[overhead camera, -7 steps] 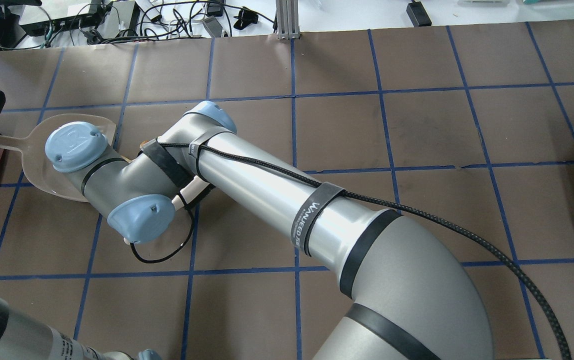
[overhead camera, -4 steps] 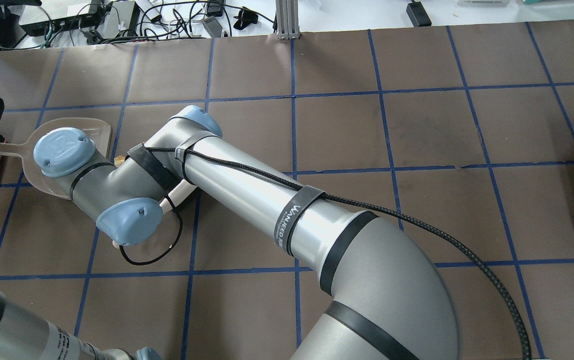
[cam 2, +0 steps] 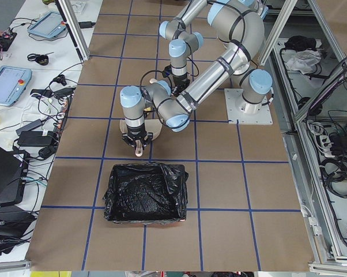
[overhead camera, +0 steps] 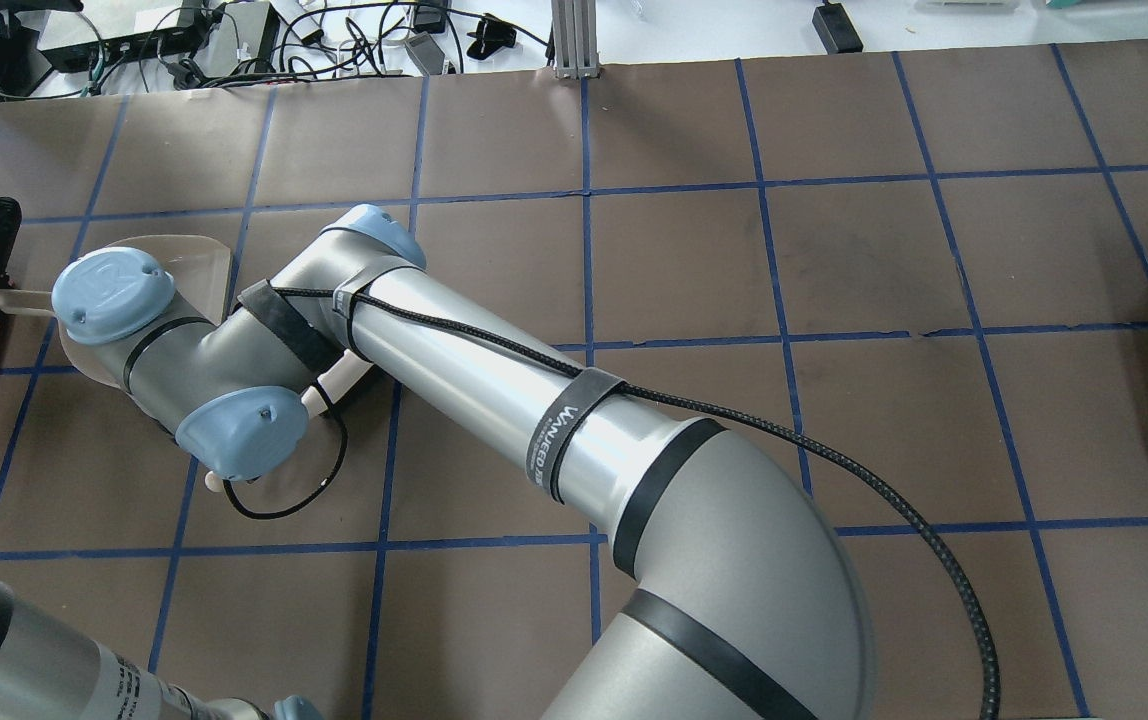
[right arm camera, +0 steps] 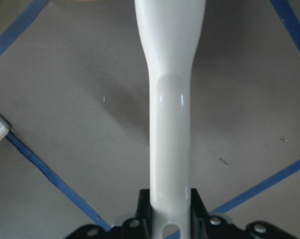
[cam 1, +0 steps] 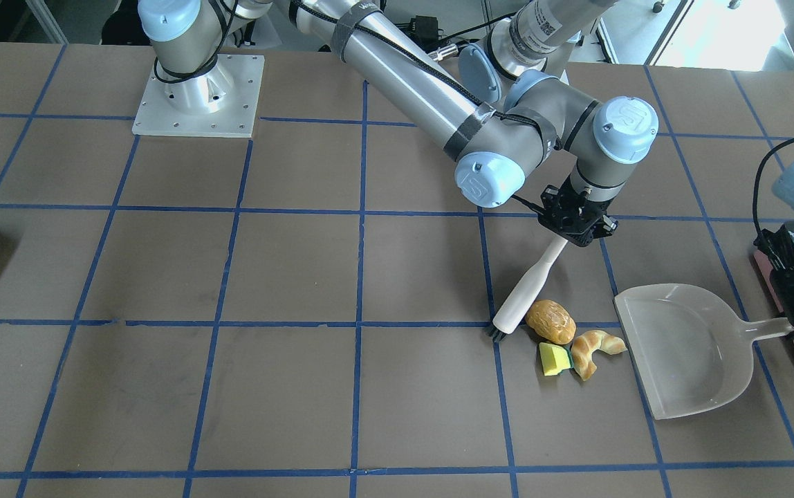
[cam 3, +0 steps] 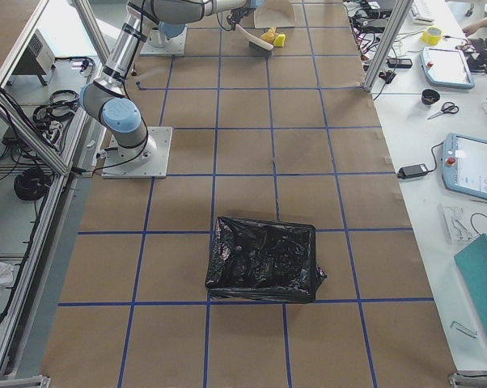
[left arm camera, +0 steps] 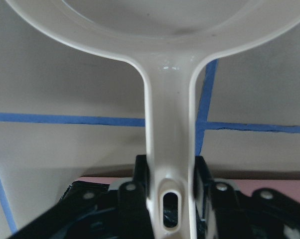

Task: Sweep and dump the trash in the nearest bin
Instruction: 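Sweep the trash into the dustpan with the brush in the right gripper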

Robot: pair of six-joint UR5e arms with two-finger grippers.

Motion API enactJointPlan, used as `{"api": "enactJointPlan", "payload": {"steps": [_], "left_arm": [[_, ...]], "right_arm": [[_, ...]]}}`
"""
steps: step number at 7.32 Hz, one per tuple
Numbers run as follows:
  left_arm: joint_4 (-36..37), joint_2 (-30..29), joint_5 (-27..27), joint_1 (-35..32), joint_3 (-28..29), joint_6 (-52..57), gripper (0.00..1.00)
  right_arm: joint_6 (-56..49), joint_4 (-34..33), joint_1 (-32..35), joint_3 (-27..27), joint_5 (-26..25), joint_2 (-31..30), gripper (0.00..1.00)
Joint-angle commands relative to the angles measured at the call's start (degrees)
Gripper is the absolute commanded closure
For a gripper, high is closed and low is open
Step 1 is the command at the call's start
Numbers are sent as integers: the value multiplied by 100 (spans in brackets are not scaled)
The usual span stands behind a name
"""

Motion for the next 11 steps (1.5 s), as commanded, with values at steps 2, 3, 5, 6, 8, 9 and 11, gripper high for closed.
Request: {"api": "enactJointPlan", "payload": {"steps": [2,3,5,6,8,9,11], "left_arm": [[-4,5,-67,-72,-12,538,100],[-13,-4,-67,-81,-3,539,100],[-13,-4,-120,-81,-3,539,100],[-13,-4,-111,-73,-11,539,100],[-4,-30,-120,-72,-3,531,100],[5,-31,-120,-72,6,522,100],[5,-31,-120,-72,6,513,100]], "right_arm": [[-952,32,0,-281,159,259,100],[-1258,32,-8,-412,177,355,100],[-1812,41,-17,-554,177,444,100],[-2033,59,-26,-554,177,444,100],[-2733,85,-52,-572,501,479,100],[-3251,268,-52,-632,546,497,100],[-4236,287,-52,-1026,572,750,100]]}}
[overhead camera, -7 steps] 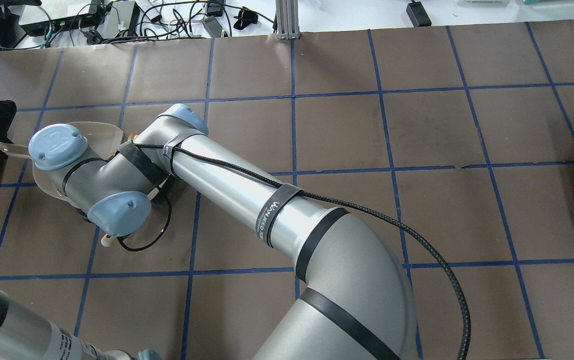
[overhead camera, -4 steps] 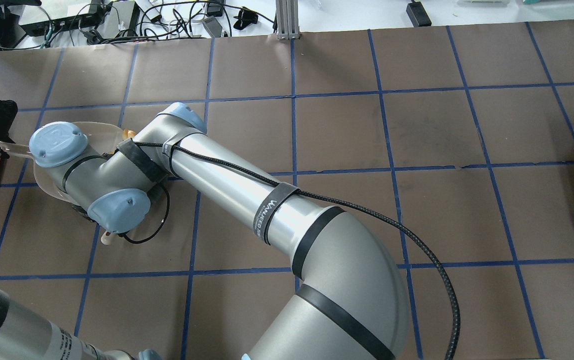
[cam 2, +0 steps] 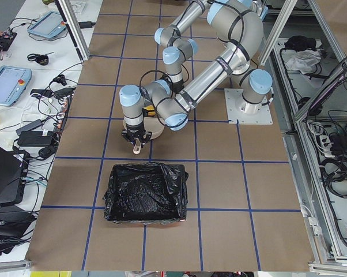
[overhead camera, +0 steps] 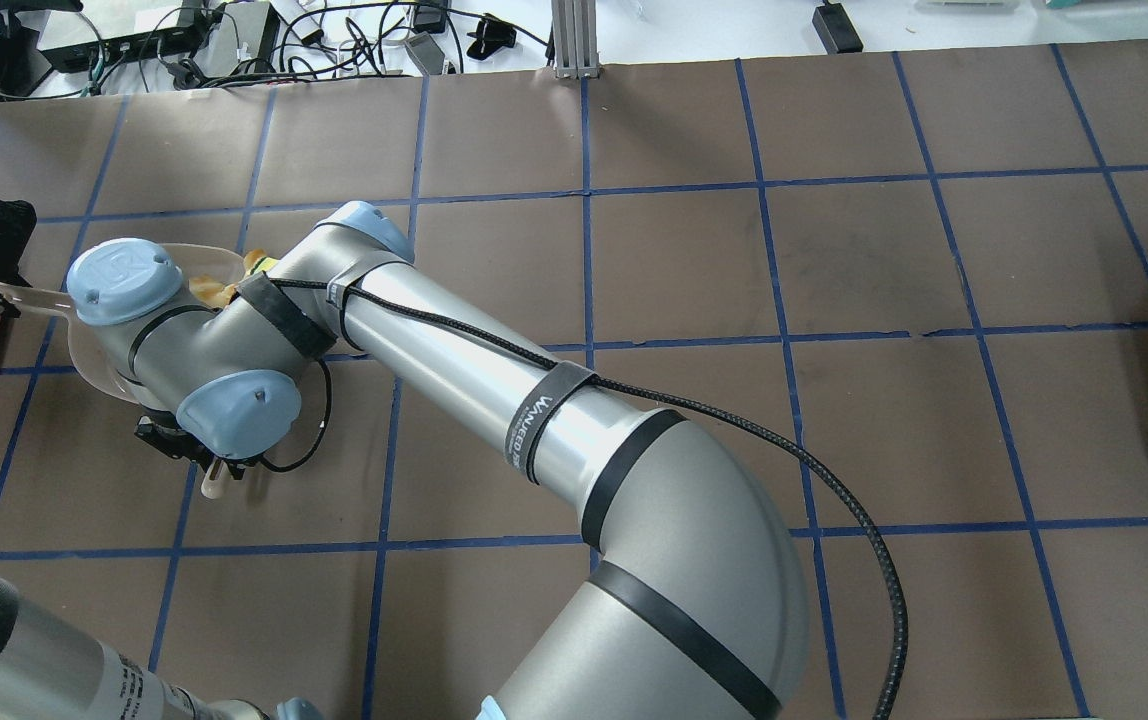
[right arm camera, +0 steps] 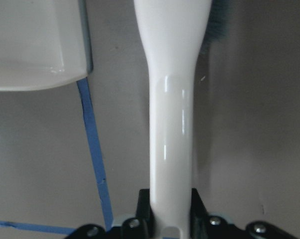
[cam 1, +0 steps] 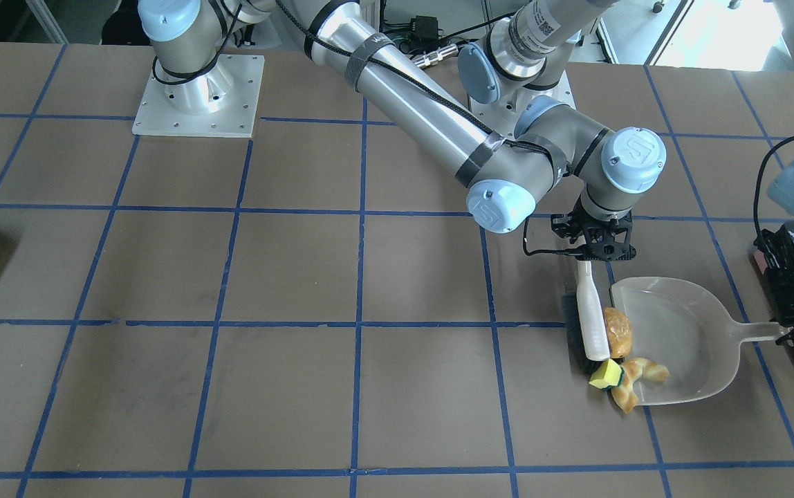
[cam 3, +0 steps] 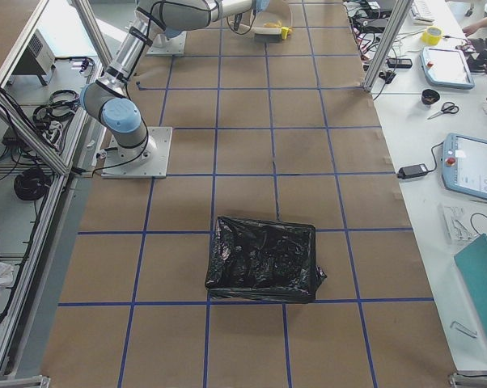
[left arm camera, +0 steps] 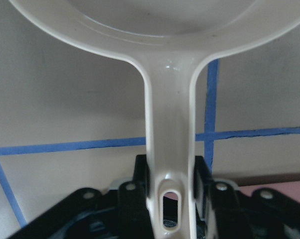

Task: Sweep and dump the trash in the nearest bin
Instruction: 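Sweep the trash into the dustpan with the brush in the right gripper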

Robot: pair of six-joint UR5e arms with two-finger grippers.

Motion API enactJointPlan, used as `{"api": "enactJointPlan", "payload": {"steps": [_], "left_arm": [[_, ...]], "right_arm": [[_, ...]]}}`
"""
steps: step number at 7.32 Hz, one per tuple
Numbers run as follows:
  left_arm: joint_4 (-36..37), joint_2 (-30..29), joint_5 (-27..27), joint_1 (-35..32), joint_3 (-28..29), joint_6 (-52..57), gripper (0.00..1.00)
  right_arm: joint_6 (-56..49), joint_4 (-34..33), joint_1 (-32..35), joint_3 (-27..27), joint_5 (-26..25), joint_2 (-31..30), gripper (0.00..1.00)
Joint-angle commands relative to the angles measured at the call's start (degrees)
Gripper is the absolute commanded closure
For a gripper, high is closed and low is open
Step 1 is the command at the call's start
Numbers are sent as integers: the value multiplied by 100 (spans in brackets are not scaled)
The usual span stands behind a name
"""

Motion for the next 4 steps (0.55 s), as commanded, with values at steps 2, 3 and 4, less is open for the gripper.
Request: {"api": "enactJointPlan", "payload": {"steps": [2,3,4], "left_arm": [[22,-62,0,0,2,-25,100],[57,-106,0,0,2,-17,100],[75,-124,0,0,2,-25,100]], "right_arm": [[-1548,21,-1,-476,22,243,100],[-1927,21,-1,-538,22,252,100],[-2200,21,-1,-539,22,261,100]]}}
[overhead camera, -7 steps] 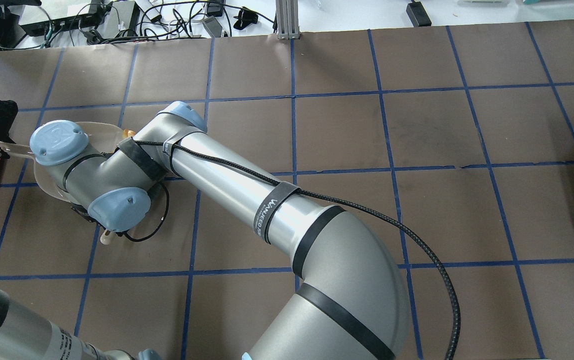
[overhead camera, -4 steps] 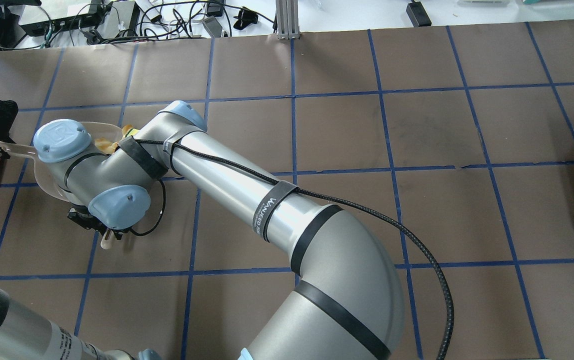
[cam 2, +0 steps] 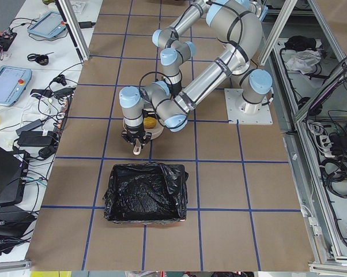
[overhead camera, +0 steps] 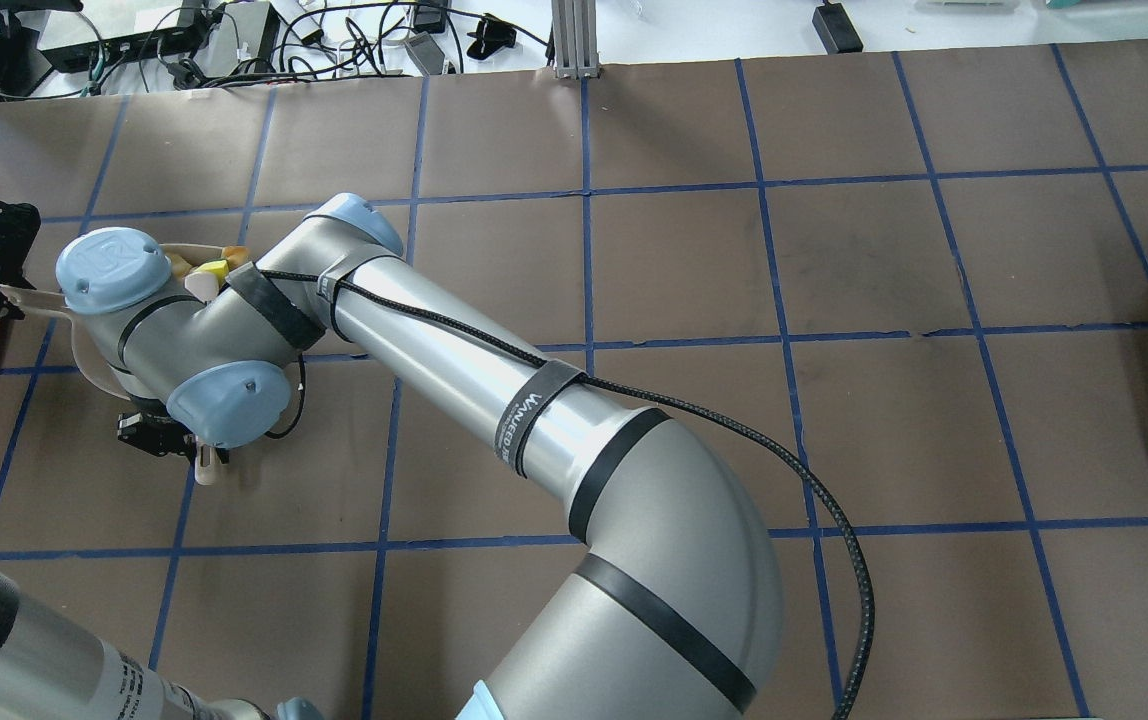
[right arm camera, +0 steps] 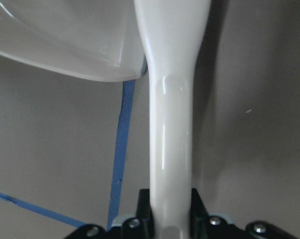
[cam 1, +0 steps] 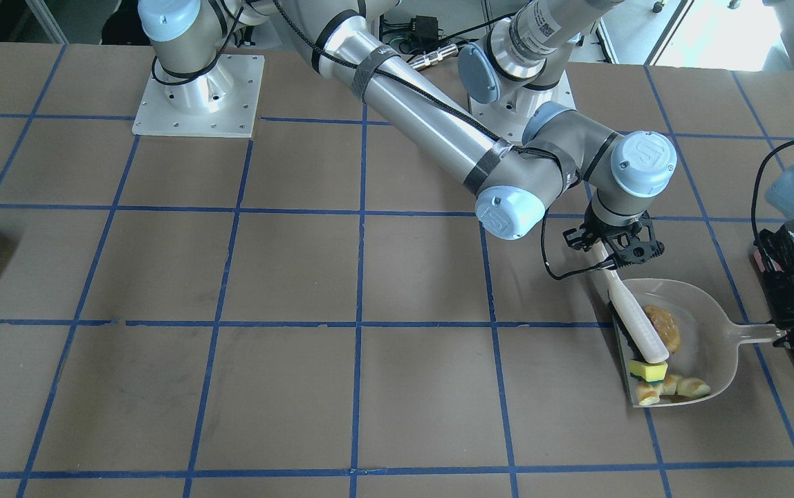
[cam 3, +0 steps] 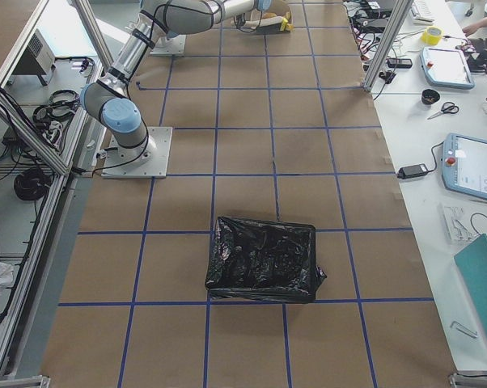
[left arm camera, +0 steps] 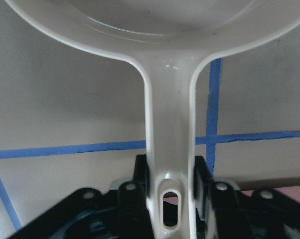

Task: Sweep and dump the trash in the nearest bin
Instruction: 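Sweep the trash into the dustpan with the brush in the right gripper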

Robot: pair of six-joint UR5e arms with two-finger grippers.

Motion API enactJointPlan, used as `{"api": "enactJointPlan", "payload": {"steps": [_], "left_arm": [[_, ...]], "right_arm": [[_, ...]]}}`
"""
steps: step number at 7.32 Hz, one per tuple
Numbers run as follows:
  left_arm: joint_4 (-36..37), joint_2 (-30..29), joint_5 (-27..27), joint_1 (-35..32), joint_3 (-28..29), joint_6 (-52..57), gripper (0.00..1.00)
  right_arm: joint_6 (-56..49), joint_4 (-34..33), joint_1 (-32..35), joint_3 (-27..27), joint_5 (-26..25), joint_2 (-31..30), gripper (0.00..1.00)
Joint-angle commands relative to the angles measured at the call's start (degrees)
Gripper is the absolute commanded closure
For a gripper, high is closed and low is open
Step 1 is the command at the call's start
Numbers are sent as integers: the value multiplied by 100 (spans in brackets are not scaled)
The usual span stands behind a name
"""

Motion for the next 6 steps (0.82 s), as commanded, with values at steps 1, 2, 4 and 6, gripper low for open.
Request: {"api": "enactJointPlan", "payload": {"steps": [1,2,4,6], "left_arm": [[28,-35,0,0,0,-5,100],[19,-35,-87,0,-9,-5,100],[28,-18,-105,0,-9,12,100],[28,-17,-114,0,-9,12,100]], "right_arm": [[-349,9,17,-38,112,-5,100],[-244,17,18,-38,418,-32,100],[-243,18,61,-38,482,-163,100],[-234,35,62,84,518,-417,100]]}}
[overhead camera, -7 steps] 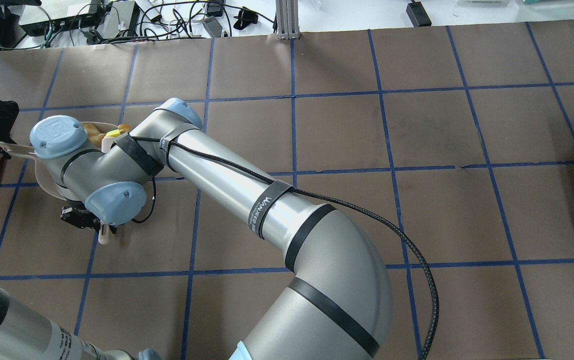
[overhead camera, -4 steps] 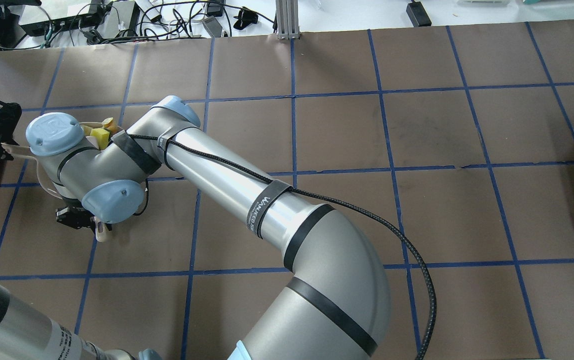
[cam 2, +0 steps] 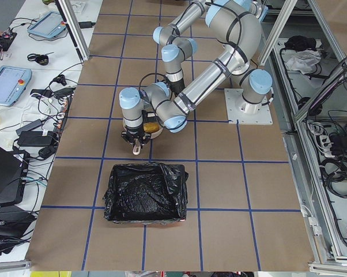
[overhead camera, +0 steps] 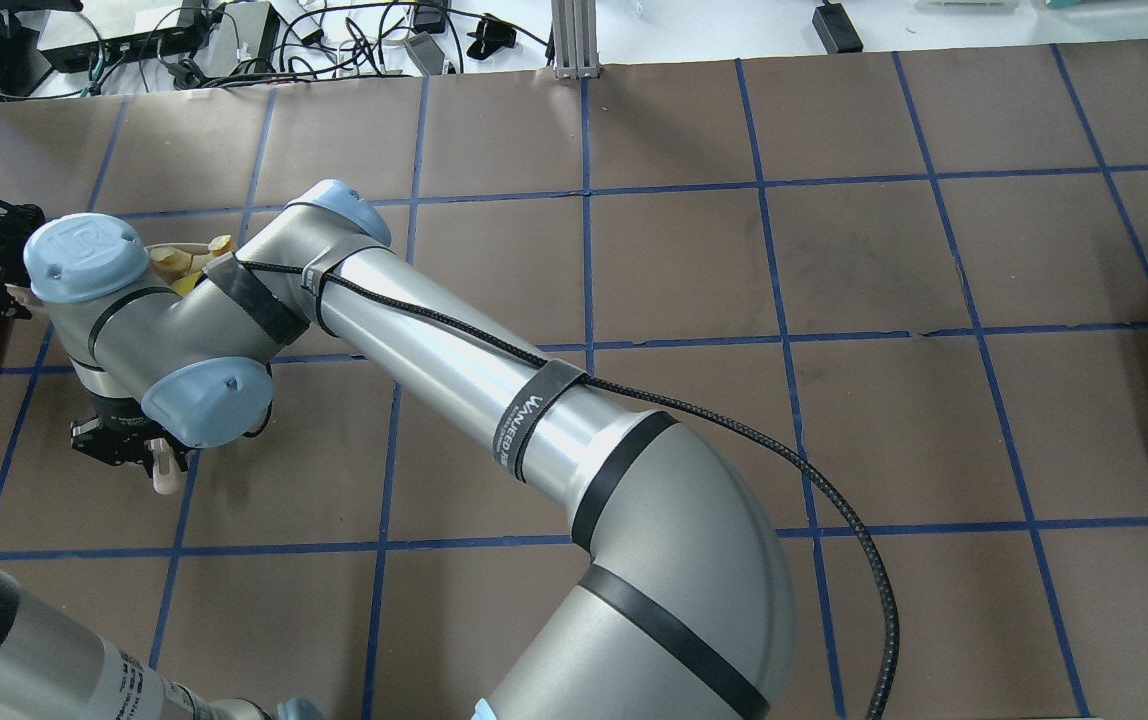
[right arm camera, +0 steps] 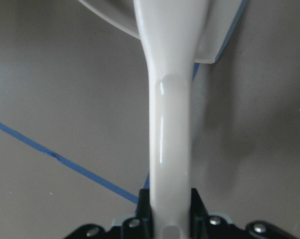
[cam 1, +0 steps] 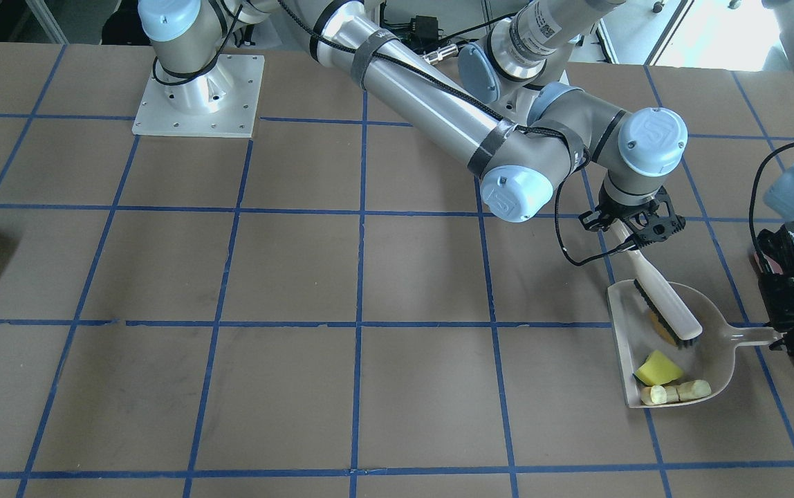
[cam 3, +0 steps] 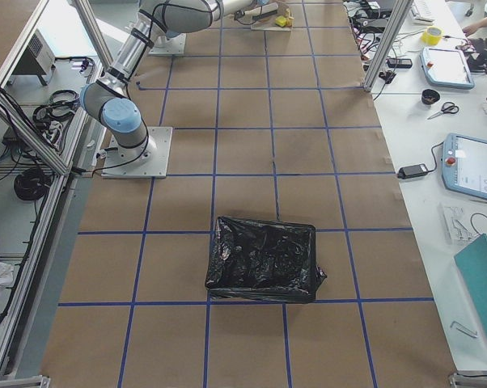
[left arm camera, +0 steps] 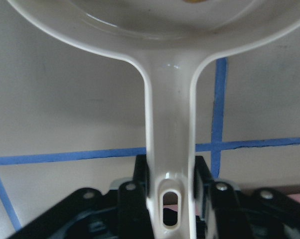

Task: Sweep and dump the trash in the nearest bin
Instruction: 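Sweep the trash into the dustpan with the brush in the right gripper, then carry the loaded dustpan to the bin while the right gripper withdraws the brush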

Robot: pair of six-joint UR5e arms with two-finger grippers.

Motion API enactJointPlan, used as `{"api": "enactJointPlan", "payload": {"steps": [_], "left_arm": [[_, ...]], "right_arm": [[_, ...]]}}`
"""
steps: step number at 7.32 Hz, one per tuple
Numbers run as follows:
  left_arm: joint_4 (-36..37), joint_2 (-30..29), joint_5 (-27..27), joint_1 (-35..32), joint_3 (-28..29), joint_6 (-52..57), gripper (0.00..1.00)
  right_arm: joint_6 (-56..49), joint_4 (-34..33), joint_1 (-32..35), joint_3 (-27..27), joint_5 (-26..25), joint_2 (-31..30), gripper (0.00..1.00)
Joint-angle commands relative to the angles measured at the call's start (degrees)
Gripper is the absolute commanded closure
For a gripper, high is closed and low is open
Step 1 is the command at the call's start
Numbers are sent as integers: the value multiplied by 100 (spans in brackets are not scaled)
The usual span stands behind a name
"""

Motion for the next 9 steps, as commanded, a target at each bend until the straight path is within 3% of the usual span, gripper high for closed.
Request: {"api": "enactJointPlan", "payload": {"steps": [1,3,5,8,9], "left_arm": [[1,11,-32,0,-9,2,100],[-69,37,-408,9,-18,19,100],[-244,63,-647,35,-9,19,100],[-517,195,-814,149,43,37,100],[-692,265,-823,297,105,37,100]], "right_arm": [[25,74,-31,181,-53,-308,100],[628,478,-223,339,-412,-467,100],[545,690,-784,1038,-485,-1079,100],[219,542,-1541,3233,-580,-2730,100],[-103,549,-1778,3945,-894,-3231,100]]}}
